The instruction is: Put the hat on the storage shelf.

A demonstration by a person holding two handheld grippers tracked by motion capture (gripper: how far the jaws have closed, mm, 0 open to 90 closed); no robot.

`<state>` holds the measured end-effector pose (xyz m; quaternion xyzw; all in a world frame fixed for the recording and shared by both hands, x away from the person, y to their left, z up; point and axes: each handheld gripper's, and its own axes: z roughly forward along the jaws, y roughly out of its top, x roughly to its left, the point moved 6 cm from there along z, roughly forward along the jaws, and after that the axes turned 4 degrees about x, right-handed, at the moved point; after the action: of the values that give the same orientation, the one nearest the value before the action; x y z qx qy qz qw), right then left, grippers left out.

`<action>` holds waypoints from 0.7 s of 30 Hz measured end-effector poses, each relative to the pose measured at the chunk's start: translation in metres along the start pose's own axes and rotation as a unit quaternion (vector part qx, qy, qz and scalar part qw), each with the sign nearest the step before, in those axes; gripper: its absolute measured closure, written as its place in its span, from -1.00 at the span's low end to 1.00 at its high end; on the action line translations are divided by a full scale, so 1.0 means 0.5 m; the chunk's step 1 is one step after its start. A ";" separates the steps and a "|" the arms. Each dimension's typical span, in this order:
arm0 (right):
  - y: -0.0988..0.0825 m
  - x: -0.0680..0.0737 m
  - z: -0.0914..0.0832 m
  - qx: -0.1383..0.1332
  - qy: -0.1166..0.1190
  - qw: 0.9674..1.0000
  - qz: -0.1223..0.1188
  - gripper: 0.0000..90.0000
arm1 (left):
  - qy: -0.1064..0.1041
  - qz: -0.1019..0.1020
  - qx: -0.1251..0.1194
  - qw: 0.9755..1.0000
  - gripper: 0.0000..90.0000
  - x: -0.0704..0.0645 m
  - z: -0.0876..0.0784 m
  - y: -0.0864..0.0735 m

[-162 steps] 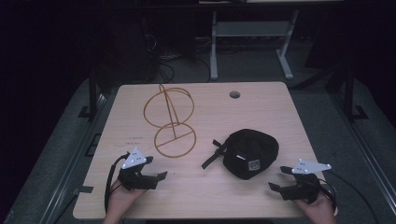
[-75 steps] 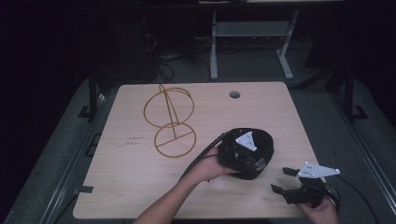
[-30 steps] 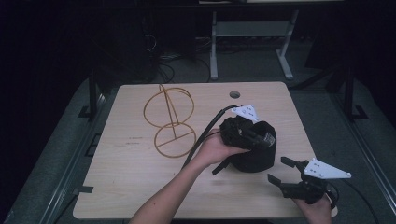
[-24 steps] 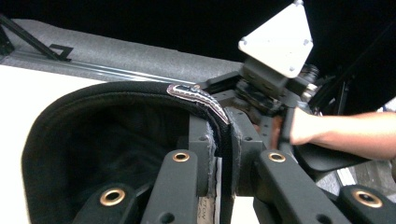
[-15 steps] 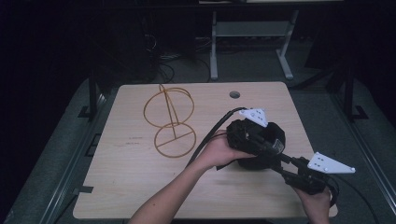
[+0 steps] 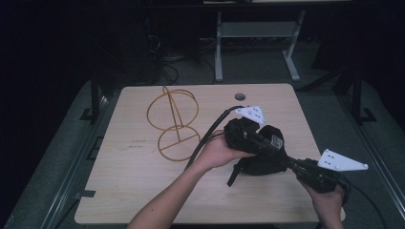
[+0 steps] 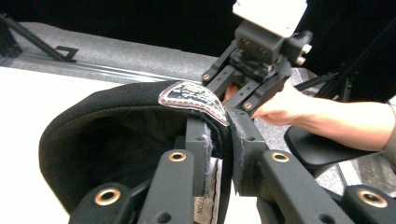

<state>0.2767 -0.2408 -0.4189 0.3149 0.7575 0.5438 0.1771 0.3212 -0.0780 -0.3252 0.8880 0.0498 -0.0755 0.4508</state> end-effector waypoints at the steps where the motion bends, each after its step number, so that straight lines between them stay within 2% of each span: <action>1: 0.003 -0.002 -0.002 -0.001 0.001 1.000 0.002 0.93 | 0.005 -0.001 0.005 1.000 0.73 0.002 -0.002 -0.002; 2: 0.009 -0.006 -0.007 0.002 0.005 1.000 0.009 0.93 | 0.012 -0.003 0.016 1.000 0.60 0.003 -0.004 -0.005; 3: 0.012 -0.008 -0.009 0.002 0.005 1.000 0.011 0.93 | 0.012 -0.003 0.016 1.000 0.52 0.003 -0.004 -0.005; 4: 0.016 -0.010 -0.011 0.002 0.007 1.000 0.012 0.93 | 0.023 0.001 0.019 1.000 0.48 0.004 -0.010 -0.009; 6: 0.019 -0.011 -0.013 0.005 0.008 1.000 0.016 0.93 | 0.028 0.001 0.021 0.999 0.45 0.003 -0.016 -0.013; 8: 0.029 -0.020 -0.015 0.013 0.017 0.999 0.024 0.93 | 0.036 0.003 0.024 0.999 0.27 0.003 -0.023 -0.017; 9: 0.032 -0.022 -0.014 0.015 0.020 0.999 0.027 0.93 | 0.037 0.003 0.025 0.999 0.25 0.002 -0.026 -0.019; 13: 0.043 -0.030 -0.015 0.026 0.028 0.999 0.035 0.93 | 0.059 0.008 0.030 0.998 0.11 -0.002 -0.050 -0.040; 16: 0.061 -0.037 -0.016 0.031 0.032 0.998 0.034 0.93 | 0.076 0.005 0.030 0.997 0.05 -0.002 -0.070 -0.065; 17: 0.063 -0.038 -0.016 0.034 0.033 0.998 0.035 0.93 | 0.076 0.005 0.030 0.997 0.02 -0.002 -0.070 -0.065; 21: 0.075 -0.043 -0.014 0.040 0.037 0.998 0.036 0.93 | 0.090 0.002 0.030 0.995 -0.01 -0.003 -0.090 -0.098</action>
<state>0.2991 -0.2524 -0.3832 0.3284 0.7728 0.5305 0.1163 0.3159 -0.0127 -0.3376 0.9046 0.0858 0.0043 0.4174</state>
